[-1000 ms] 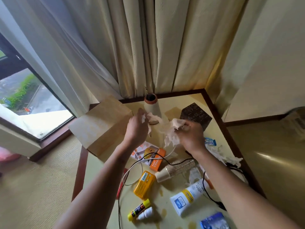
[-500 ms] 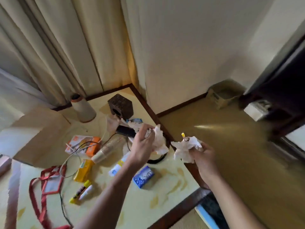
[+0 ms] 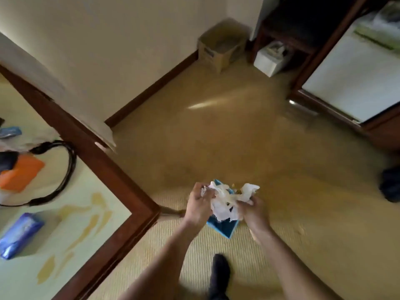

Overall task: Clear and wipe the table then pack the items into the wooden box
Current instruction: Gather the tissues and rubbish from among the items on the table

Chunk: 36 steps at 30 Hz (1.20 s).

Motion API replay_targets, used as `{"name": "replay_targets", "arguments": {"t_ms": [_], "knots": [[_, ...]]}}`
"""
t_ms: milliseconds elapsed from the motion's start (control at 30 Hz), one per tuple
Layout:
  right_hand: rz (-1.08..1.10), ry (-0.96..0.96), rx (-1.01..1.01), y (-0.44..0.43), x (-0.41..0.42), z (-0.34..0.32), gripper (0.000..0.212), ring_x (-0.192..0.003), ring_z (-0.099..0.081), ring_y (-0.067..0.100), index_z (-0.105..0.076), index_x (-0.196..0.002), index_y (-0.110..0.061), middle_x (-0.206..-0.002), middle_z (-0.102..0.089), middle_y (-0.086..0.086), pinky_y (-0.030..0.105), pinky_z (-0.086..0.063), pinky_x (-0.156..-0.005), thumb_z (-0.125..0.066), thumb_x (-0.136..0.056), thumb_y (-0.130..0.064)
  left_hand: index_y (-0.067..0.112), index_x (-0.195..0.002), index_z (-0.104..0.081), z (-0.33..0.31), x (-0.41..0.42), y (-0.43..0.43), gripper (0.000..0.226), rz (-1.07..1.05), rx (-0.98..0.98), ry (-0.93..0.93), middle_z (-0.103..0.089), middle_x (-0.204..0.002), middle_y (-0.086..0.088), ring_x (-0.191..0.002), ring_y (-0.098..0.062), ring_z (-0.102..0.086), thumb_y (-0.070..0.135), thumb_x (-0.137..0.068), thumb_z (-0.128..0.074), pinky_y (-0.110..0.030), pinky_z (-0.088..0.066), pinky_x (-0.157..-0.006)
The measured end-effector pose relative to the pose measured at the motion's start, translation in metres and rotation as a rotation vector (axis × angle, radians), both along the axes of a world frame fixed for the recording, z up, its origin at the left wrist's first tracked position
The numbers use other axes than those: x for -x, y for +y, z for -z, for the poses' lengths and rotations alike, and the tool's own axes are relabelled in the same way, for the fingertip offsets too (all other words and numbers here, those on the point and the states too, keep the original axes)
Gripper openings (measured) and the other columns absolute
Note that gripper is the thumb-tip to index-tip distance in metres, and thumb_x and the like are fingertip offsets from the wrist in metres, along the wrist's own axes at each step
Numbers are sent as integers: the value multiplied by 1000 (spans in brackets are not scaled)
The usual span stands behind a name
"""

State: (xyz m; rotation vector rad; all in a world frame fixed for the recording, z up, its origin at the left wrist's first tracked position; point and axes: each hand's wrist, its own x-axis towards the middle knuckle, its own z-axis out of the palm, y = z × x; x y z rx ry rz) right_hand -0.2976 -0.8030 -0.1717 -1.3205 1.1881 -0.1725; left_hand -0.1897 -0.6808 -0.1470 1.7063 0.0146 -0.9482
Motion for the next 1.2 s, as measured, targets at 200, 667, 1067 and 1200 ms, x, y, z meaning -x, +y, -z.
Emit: {"name": "replay_targets", "arguments": {"t_ms": [200, 667, 1067, 1200], "knots": [[75, 182, -26, -31, 40, 147, 10, -80, -72, 19, -73, -98, -12, -86, -76, 0, 31, -56, -67, -68, -90, -7, 19, -90, -55, 152, 19, -51, 8, 61, -181, 9, -70, -96, -14, -82, -28, -67, 18, -97, -60, -29, -48, -61], [-55, 351, -115, -37, 8, 380, 10, -75, -67, 19, -70, -92, -15, -80, -72, -1, 27, -47, -58, -66, -84, -10, 7, -140, -50, 414, 4, -67, 35, 661, -614, -292, -53, -132, -11, -122, -27, -53, 13, -106, -43, -31, -41, -99], [-126, 254, -154, -47, -5, 324, 40, -96, -59, 11, -56, -129, -18, -113, -62, -7, 23, -46, -72, -53, -89, -25, 15, -140, -55, 342, 2, -61, 41, 498, -494, -293, -58, -140, -11, -127, -32, -54, 11, -102, -42, -35, -42, -100], [-267, 190, 153, -38, -14, 227, 32, -105, -62, 12, -54, -133, -21, -121, -61, -5, 27, -49, -84, -48, -102, -26, 13, -145, -51, 257, 1, -48, 50, 453, -418, -576, -53, -145, -8, -133, -26, -48, 20, -96, -40, -44, -42, -110]]}}
